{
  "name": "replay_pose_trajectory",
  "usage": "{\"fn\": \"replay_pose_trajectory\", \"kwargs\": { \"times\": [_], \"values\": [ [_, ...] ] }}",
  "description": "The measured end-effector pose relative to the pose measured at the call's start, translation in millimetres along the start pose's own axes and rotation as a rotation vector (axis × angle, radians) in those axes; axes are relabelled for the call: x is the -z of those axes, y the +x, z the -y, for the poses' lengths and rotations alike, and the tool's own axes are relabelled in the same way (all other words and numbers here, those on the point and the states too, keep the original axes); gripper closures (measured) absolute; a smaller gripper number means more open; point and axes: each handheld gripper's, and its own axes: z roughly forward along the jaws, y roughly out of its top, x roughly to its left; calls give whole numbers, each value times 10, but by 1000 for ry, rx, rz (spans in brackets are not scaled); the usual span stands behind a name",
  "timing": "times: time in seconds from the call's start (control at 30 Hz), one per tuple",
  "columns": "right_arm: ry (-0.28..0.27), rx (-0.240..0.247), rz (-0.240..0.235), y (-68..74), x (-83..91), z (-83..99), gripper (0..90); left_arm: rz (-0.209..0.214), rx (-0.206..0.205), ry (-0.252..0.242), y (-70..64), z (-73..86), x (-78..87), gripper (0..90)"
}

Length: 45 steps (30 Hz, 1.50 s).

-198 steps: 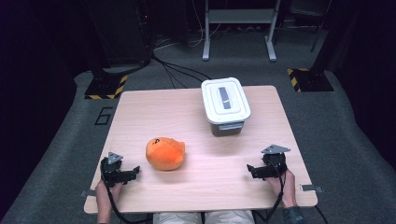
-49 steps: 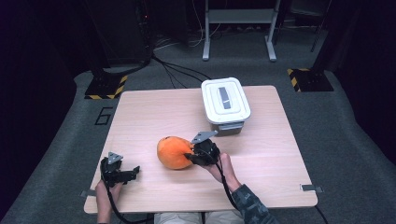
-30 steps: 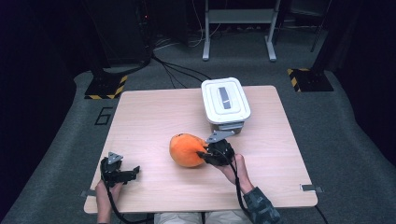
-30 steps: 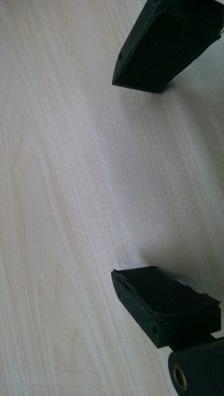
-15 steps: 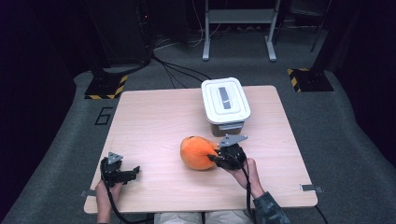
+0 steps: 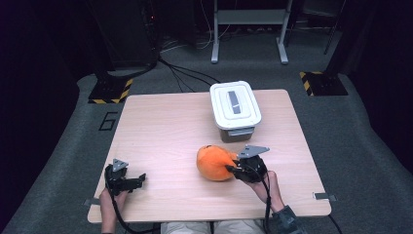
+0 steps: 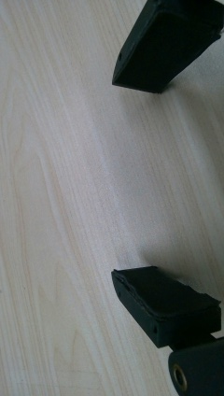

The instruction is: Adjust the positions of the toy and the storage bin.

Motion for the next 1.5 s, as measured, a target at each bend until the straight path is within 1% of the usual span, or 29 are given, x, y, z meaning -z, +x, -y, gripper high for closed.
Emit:
{"fn": "replay_pose_trajectory", "kwargs": {
  "times": [0.2,0.43,0.67,0.83,1.0,1.13,1.3,1.4,1.5],
  "values": [
    [-1,-12,24,-43,131,106,721,0,0,0,0,0,0,70],
    [-13,-38,57,-118,307,244,722,0,0,0,0,0,0,70],
    [-28,-64,100,-204,511,378,724,0,1,0,-1,0,0,71],
    [-45,-91,143,-297,677,472,725,0,1,1,-2,1,1,71],
    [-78,-127,191,-411,840,546,725,-1,1,0,-2,1,1,71],
    [-87,-145,251,-494,932,590,725,-1,2,1,-2,1,2,71],
    [-93,-168,318,-596,1010,644,724,-1,2,1,-3,1,2,70],
    [-96,-180,367,-657,1045,670,724,-1,2,1,-3,1,2,70],
    [-104,-202,422,-726,1060,697,724,-1,2,1,-2,1,2,70]
  ]
}}
